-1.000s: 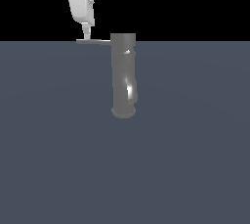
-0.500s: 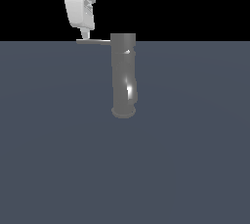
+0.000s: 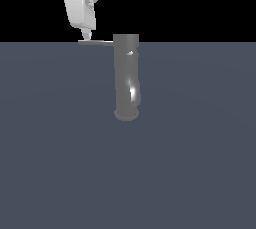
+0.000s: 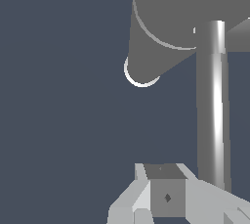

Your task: Turn on the faucet by rotating a designated handle.

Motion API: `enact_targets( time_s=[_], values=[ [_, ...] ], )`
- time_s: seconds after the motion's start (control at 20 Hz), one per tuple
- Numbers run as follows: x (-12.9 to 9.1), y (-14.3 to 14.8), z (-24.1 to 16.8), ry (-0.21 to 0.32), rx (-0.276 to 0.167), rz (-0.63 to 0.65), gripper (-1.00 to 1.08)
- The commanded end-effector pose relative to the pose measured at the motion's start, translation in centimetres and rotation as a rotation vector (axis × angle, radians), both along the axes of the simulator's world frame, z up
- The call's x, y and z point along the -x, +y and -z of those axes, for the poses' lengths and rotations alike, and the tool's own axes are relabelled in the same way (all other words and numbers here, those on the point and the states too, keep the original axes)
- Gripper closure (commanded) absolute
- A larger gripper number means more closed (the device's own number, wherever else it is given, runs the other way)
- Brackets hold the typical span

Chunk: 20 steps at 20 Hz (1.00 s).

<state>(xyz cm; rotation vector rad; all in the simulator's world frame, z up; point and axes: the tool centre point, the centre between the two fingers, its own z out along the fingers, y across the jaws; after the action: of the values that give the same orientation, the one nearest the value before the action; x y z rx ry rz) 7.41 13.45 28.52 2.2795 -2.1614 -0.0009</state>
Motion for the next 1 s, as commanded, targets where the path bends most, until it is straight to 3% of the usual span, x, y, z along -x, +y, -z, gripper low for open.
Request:
enact_targets(
  time_s=[0.0,0.95],
  values=[
    [0.6,-0.1,0.0,0.000,0.000,0.000,1.08],
    [5.5,-0.7,0.0,0.000,0.000,0.000,1.08]
  ],
)
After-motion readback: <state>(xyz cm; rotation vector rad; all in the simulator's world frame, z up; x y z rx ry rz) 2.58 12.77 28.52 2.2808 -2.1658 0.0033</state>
